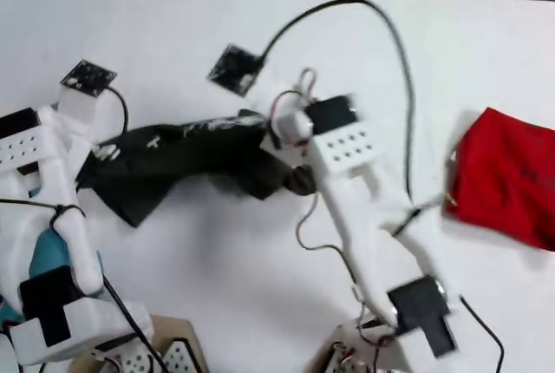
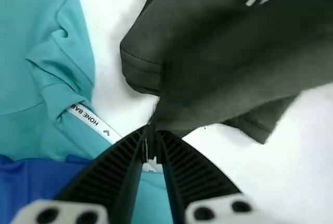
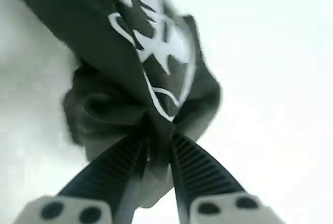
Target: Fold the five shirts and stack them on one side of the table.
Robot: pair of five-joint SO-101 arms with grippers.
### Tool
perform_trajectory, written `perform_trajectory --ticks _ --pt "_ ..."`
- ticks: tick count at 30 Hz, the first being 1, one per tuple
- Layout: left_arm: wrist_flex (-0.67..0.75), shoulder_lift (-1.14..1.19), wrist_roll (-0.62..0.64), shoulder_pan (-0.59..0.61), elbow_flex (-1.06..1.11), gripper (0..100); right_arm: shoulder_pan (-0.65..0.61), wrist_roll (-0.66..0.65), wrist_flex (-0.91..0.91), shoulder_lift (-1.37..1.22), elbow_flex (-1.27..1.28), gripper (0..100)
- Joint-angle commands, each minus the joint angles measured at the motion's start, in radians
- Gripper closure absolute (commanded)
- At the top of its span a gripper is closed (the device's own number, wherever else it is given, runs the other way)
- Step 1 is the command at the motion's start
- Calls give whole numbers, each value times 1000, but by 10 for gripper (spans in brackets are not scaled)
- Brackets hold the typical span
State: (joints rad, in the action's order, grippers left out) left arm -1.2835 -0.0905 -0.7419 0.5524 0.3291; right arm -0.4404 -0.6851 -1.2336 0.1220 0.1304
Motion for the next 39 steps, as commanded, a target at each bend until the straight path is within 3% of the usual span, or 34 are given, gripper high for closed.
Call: perform_trajectory --ticks 1,5,10,16,20,24,28,35,39 --pt "9 -38 -8 3 -12 976 82 -3 -28 133 -15 978" --pt "9 -38 -5 -26 -7 976 179 -100 -19 148 54 978" --pt "8 -38 2 -114 -2 976 257 -141 208 147 270 978" --pt "8 -38 60 -196 -2 976 38 -135 337 148 434 978" --pt "9 -38 58 -195 -2 976 -130 -135 234 170 400 978" --pt "9 -38 54 -169 -4 976 -173 -135 107 236 379 977" --pt "15 -38 52 -129 -4 976 -136 -135 33 302 385 968" --pt "51 -37 52 -104 -2 976 31 -135 18 326 385 733" --pt "51 -37 52 -106 -2 976 94 -144 51 311 422 704"
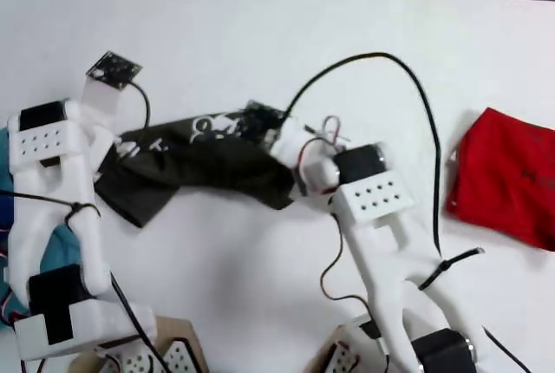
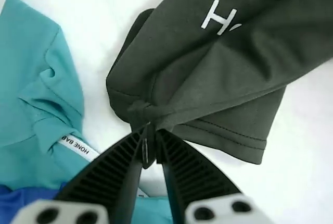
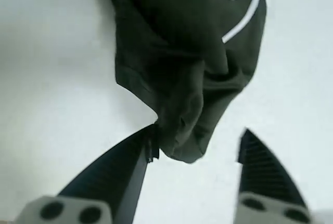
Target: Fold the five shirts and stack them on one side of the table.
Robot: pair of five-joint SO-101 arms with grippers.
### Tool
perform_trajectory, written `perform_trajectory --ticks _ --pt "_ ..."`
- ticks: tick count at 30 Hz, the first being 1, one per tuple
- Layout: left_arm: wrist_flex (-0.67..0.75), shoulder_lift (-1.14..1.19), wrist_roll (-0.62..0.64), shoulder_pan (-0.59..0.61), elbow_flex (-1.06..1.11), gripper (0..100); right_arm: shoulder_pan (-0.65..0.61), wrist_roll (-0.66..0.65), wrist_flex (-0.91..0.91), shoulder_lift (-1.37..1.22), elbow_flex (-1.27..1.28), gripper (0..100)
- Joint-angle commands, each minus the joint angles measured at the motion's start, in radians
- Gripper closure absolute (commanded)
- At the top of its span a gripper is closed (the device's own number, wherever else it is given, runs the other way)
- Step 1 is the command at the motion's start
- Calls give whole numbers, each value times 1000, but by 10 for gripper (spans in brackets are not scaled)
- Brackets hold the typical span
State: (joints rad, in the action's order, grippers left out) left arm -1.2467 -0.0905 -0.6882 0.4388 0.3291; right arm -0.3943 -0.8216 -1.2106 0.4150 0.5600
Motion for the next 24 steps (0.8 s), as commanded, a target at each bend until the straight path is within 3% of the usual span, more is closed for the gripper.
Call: perform_trajectory --ticks 1,10,18,24 --pt "14 -37 -2 8 -2 976 65 -8 47 5 12 704" --pt "15 -37 -2 9 28 976 107 -9 90 -59 97 704" --pt "15 -37 -2 11 28 976 242 -123 96 -62 121 704" --pt "15 -37 -2 6 30 976 128 -210 24 -54 236 704"
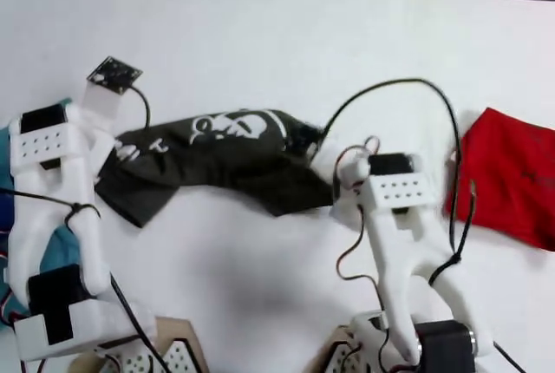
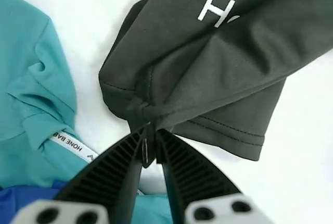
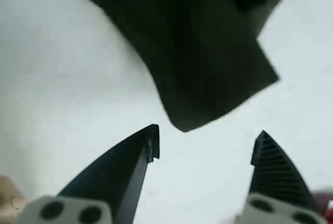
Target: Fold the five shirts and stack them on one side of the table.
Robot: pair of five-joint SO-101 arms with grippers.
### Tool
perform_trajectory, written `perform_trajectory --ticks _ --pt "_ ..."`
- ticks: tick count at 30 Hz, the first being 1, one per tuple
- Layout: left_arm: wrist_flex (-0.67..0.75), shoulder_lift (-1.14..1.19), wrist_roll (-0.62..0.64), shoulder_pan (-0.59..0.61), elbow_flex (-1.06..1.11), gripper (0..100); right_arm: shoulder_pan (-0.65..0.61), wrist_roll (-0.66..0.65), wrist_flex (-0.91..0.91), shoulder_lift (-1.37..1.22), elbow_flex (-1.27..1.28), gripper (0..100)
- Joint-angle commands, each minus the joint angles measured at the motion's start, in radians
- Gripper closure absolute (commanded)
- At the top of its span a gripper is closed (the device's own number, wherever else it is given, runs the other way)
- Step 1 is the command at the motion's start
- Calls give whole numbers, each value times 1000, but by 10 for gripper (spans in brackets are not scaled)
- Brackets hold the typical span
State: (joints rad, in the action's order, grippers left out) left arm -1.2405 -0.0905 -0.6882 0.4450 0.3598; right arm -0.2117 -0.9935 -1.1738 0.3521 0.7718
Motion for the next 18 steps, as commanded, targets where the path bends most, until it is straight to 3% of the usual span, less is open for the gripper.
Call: perform_trajectory --ticks 1,6,13,18 --pt "9 -37 -2 0 -1 976 -71 -55 -10 8 31 704" --pt "21 -37 -2 0 -1 976 -87 -201 27 8 0 704" --pt "38 -37 -2 2 1 976 13 -631 174 4 -2 706" --pt "38 -37 -2 2 1 976 28 -661 257 -1 21 776"
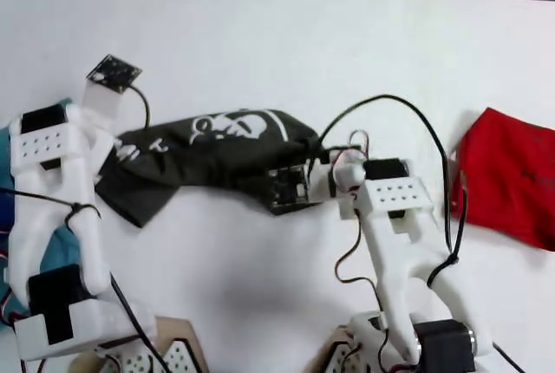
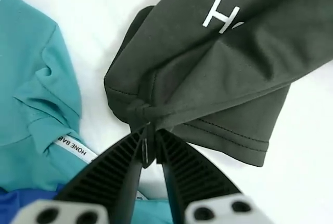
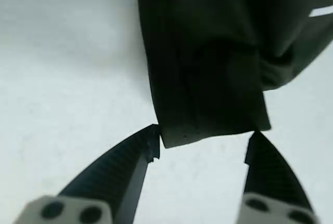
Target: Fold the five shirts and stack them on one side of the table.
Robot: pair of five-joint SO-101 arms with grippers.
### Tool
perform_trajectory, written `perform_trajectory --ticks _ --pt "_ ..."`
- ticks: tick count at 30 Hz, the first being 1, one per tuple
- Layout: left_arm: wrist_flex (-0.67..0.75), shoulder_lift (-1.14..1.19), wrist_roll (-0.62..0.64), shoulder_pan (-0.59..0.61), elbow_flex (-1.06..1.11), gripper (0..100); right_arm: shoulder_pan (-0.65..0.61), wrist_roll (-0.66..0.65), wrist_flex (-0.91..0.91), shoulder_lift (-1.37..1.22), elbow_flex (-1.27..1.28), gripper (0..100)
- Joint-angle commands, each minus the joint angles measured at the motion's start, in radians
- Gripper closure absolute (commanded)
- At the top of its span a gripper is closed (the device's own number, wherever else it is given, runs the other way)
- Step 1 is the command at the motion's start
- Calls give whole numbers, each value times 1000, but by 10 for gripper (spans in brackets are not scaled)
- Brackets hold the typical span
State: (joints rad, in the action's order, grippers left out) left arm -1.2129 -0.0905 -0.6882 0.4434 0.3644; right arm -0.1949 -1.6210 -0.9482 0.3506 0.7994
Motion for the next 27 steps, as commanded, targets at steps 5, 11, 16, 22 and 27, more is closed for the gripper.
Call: perform_trajectory --ticks 5,11,16,22,27 --pt "11 -37 -2 3 -4 976 24 -74 -35 27 11 817" --pt "11 -35 -2 2 -4 976 24 -72 -53 88 41 817" --pt "29 -23 0 2 -5 976 22 -72 -24 91 130 817" --pt "29 87 0 2 -16 976 8 -72 65 94 193 817" --pt "31 135 3 3 -31 976 -15 -35 68 96 144 816"
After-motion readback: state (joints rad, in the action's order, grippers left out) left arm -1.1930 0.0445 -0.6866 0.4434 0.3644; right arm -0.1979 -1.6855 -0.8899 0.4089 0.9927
